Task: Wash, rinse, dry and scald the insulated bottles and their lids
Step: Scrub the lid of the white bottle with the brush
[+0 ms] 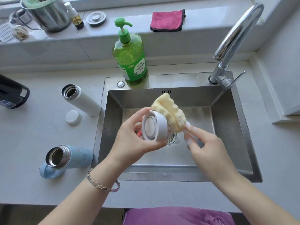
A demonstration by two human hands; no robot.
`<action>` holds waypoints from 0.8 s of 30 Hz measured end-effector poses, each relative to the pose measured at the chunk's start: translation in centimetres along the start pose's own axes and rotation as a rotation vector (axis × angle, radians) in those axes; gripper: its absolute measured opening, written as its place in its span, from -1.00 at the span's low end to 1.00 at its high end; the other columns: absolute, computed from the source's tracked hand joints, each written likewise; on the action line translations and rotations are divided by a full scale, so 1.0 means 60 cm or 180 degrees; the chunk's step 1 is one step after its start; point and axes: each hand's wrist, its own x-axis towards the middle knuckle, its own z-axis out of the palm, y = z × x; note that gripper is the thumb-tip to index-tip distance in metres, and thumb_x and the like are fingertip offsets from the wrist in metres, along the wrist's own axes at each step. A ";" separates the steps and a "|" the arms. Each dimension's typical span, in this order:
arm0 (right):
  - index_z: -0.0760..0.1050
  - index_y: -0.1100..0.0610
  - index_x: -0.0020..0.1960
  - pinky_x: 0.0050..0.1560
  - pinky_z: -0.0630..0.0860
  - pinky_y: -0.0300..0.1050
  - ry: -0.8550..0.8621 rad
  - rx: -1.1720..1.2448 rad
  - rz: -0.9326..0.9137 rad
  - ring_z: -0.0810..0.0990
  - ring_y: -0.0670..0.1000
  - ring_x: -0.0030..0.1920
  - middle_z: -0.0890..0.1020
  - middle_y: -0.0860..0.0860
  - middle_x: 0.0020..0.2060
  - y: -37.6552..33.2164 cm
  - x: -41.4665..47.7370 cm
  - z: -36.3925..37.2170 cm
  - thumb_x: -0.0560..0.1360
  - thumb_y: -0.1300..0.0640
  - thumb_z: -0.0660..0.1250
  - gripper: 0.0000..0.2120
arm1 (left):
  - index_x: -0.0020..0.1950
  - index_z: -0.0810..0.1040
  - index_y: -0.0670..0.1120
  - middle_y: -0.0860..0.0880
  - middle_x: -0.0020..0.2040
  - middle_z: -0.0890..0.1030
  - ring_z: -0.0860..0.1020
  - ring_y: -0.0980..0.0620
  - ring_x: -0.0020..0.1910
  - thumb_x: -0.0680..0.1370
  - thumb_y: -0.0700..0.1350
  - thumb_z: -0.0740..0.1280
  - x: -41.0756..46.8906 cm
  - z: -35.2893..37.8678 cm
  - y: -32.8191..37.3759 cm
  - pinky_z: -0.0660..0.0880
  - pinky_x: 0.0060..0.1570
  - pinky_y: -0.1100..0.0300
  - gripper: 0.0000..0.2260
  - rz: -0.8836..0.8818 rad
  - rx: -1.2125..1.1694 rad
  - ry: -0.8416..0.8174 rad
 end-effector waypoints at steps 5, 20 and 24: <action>0.42 -0.26 0.09 -0.46 0.23 -0.37 -0.0074 0.0592 0.0293 0.24 -0.15 -0.50 0.42 -0.13 -0.50 0.009 0.008 -0.023 0.54 0.22 0.24 -0.65 | 0.14 0.40 0.27 -0.07 0.03 0.55 0.63 -0.03 -0.07 0.23 -0.25 0.60 0.004 -0.002 -0.007 0.57 -0.06 0.23 -0.33 -0.0146 -0.0079 -0.0243; 0.50 -0.18 0.19 -0.45 0.21 -0.33 -0.0313 0.0002 0.0029 0.31 -0.12 -0.52 0.49 -0.07 -0.41 0.027 -0.009 -0.034 0.54 0.24 0.23 -0.63 | 0.06 0.48 0.18 0.10 0.13 0.56 0.60 0.11 0.02 0.09 0.10 0.56 -0.008 0.009 -0.030 0.58 0.01 0.17 -0.42 -0.0101 0.0114 0.0217; 0.50 -0.20 0.12 -0.29 0.36 -0.10 -0.0396 -0.0329 -0.0538 0.43 -0.02 -0.32 0.50 -0.04 -0.32 0.000 -0.035 -0.008 0.52 0.17 0.21 -0.69 | -0.06 0.56 0.26 0.10 -0.01 0.62 0.59 0.16 -0.04 0.09 -0.09 0.57 -0.005 0.011 -0.033 0.53 -0.05 0.29 -0.50 0.0059 0.0033 0.0217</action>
